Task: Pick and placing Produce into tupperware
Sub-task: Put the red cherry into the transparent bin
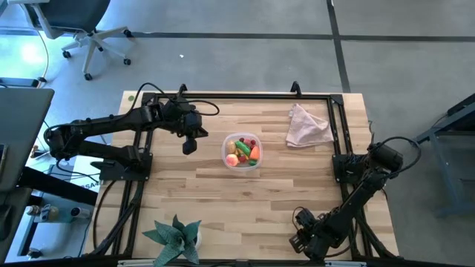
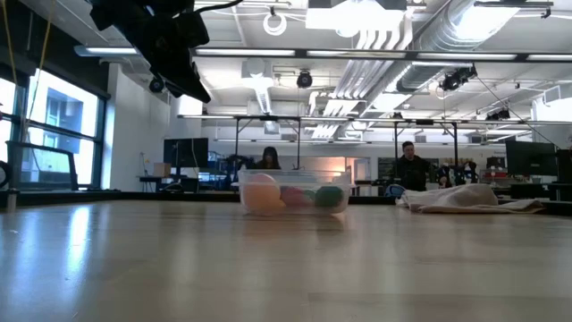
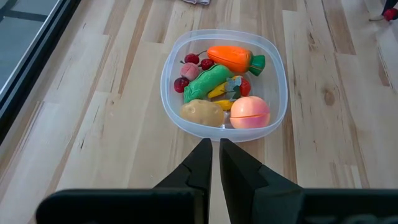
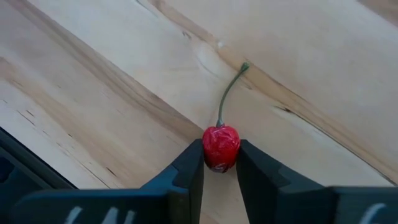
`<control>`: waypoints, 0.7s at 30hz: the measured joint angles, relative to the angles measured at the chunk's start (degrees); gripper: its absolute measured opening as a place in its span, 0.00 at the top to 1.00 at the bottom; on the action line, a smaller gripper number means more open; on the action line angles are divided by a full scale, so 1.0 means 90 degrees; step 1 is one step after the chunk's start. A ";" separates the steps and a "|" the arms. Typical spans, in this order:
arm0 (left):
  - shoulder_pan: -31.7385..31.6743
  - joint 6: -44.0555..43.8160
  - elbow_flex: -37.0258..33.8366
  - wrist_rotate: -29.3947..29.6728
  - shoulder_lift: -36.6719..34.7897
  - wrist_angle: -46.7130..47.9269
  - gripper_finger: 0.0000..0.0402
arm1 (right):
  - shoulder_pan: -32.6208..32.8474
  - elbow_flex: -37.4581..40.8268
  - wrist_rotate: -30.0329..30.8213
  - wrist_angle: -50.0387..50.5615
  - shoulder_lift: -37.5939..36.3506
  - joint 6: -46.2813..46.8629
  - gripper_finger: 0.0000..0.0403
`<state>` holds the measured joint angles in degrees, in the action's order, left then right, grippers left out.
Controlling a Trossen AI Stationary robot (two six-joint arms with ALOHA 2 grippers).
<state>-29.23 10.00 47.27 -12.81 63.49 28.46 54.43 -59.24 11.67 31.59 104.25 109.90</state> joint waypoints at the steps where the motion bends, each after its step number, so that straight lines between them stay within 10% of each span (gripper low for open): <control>1: 0.0001 0.0000 0.0001 -0.0001 -0.0001 0.0000 0.95 | 0.0000 0.0000 0.0011 -0.0002 0.0000 -0.0012 0.82; 21: 0.0002 0.0000 0.0002 -0.0001 -0.0001 -0.0001 0.95 | -0.0169 -0.1077 0.1682 0.1461 0.0024 -0.1118 0.82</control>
<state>-29.22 10.00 47.28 -12.82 63.49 28.45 52.92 -68.94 26.81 44.74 104.47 99.84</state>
